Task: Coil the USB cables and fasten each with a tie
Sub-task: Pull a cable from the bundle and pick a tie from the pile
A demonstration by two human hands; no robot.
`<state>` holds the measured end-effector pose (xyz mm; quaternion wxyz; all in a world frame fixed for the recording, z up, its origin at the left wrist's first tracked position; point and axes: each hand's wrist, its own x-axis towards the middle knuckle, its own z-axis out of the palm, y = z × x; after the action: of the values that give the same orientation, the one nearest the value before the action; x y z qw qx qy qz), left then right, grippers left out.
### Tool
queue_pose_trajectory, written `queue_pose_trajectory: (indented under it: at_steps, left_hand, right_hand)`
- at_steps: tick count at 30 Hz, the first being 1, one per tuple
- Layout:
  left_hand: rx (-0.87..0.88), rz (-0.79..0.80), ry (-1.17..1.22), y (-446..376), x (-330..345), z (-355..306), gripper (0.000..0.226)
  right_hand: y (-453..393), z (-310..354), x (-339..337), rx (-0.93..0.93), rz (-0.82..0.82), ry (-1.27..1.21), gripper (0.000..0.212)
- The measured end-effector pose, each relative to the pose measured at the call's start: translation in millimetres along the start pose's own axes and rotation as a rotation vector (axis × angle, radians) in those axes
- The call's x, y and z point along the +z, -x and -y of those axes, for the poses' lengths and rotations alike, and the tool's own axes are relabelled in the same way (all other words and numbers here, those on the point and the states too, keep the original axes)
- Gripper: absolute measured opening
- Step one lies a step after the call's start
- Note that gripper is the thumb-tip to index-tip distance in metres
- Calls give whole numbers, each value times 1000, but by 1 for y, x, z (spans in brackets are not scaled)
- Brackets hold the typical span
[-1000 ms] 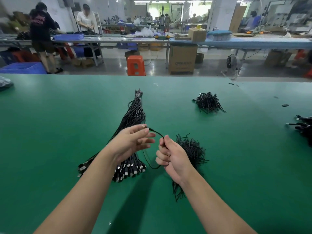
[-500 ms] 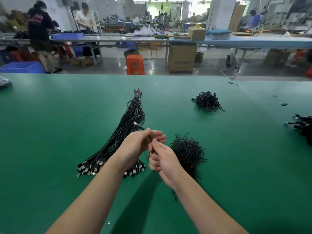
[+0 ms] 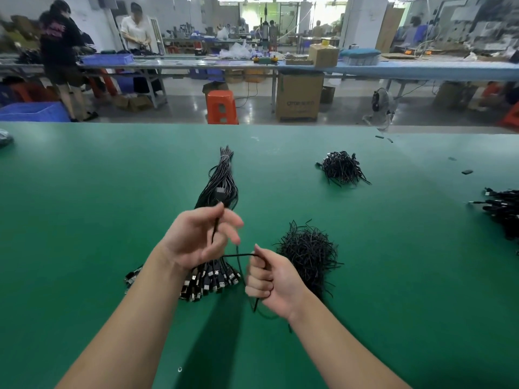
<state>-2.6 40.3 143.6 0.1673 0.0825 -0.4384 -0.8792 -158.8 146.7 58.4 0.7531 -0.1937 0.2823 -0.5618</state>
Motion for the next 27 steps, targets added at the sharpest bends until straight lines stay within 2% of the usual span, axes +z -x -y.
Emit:
queue_pose_trajectory:
  at_steps: [2,5,7,8,9,12,15,17,19,22,25,27]
  left_hand:
    - [-216,33,-296,5,-3,0,40]
    - [-534,-99,-703,6,-2,12,47]
    - [-580,-251,-872,1,0,24,45]
    - [-537,-314,-914,-1,0,30,44]
    - [-451,-360,-892,-4,-1,34,43]
    - [-121,-445,-563,-12,-3,43,45]
    - [21,-595,-665,-21,-1,55,39]
    - [69,-577,-597,-24,-3,62,38]
    - [179,-603,-423,-27,0,65,40]
    - [372,-717,60,-37,12,58,43]
    - [412,-682,312,-31,12,35,33]
    - [317,-523,272,-20,8,21,30]
  right_hand:
    - [0,8,-6,-29,-35,34,39]
    - [-1,20,-9,-40,-84,46,35]
    - [-3,24,-5,-52,-95,61,37]
    - [-4,24,-2,-61,-98,70,39]
    - [-4,24,0,-69,-99,76,40]
    - [-5,16,9,-88,-109,158,41]
    - [-6,5,15,-111,-137,188,39]
    - [-5,2,16,-125,-130,179,39]
    - [-5,2,15,-119,-114,193,39]
    - [-7,-3,16,-88,-71,208,41]
    - [-7,-6,11,-41,-18,109,39]
    - [-6,-4,5,-14,30,25,41]
